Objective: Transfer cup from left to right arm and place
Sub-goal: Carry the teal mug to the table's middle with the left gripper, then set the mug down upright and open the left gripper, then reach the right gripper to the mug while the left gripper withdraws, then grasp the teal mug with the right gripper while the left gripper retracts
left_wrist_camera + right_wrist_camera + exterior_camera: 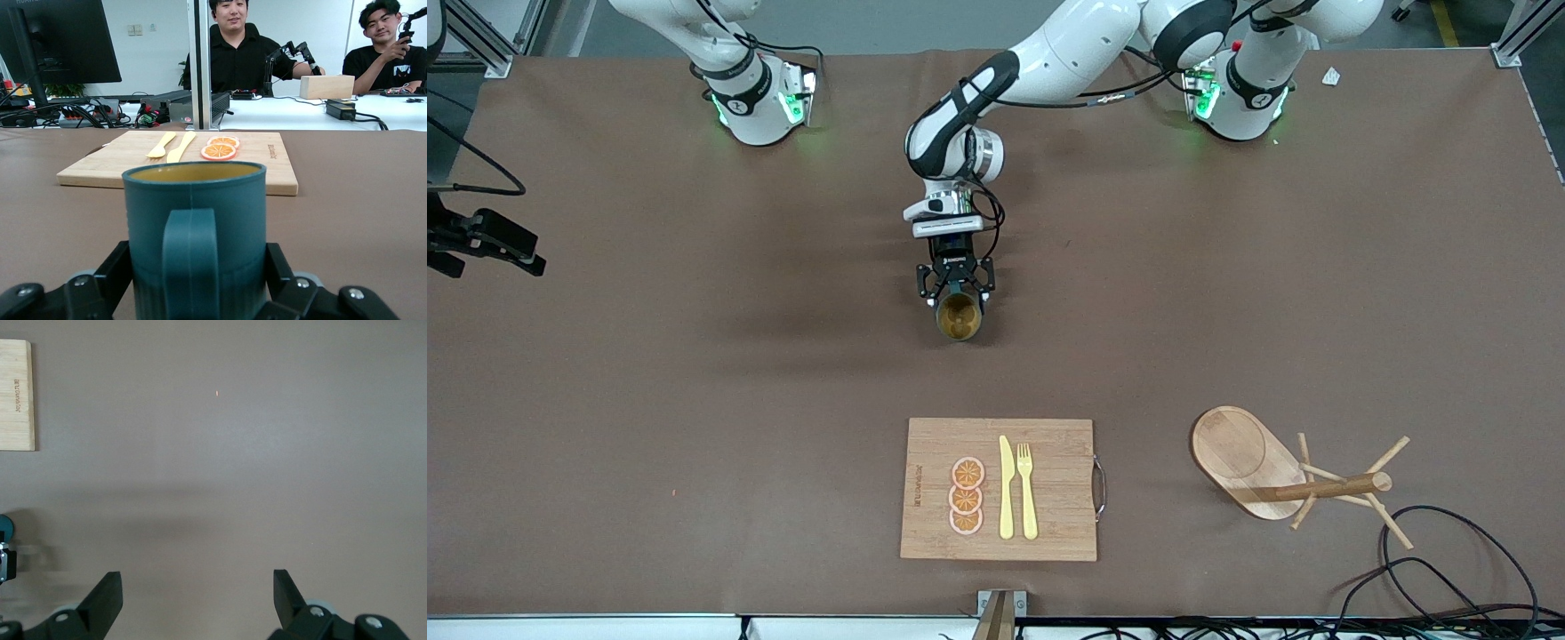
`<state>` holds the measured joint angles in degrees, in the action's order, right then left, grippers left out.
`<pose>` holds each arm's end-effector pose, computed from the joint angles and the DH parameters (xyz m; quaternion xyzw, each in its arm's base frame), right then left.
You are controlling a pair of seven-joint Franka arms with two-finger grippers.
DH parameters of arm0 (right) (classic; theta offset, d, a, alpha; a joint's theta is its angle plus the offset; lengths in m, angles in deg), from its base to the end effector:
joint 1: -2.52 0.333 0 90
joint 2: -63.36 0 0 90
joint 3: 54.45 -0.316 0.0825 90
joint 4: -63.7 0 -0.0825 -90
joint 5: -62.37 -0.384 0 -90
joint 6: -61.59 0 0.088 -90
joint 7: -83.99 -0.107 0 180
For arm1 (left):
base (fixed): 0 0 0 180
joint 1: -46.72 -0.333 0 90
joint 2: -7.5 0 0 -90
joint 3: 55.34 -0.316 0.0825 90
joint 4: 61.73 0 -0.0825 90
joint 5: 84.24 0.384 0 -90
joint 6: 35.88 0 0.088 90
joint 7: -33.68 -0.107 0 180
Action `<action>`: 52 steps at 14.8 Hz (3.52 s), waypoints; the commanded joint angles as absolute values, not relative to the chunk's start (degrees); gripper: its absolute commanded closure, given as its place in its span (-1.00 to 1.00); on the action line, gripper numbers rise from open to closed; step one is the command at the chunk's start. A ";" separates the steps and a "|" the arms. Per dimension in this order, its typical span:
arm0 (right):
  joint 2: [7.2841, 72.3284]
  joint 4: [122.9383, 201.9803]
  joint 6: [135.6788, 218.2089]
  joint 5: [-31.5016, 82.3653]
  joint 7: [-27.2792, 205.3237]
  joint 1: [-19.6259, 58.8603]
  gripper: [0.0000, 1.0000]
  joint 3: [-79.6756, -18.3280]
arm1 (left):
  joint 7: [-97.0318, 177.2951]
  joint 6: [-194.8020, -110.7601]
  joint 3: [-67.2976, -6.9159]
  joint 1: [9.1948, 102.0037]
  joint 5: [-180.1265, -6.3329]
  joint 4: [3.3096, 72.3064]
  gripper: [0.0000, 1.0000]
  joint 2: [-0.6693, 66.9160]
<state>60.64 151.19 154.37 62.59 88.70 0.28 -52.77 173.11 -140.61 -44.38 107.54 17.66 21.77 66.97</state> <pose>0.5731 -0.0392 0.6229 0.9997 0.0070 0.0222 0.0043 0.3130 -0.6208 0.0819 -0.7851 -0.0270 -0.6180 0.0304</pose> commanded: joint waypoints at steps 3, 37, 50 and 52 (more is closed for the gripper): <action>61.60 152.47 155.19 63.51 88.82 -0.12 -1.00 -53.13 | 173.95 -137.84 -44.71 109.39 18.69 21.94 -1.00 68.76; 48.43 172.60 181.19 55.34 56.06 30.71 -1.00 -53.40 | 119.76 -129.75 -39.44 72.15 -55.39 15.45 -1.00 33.78; 34.36 171.02 197.64 49.45 50.33 41.02 0.22 -53.40 | 75.37 -129.05 -39.00 51.57 -72.27 14.30 -1.00 23.60; 34.35 170.49 196.77 49.44 50.59 40.40 0.62 -53.40 | 68.08 -128.96 -39.08 47.71 -76.14 14.30 -1.00 21.05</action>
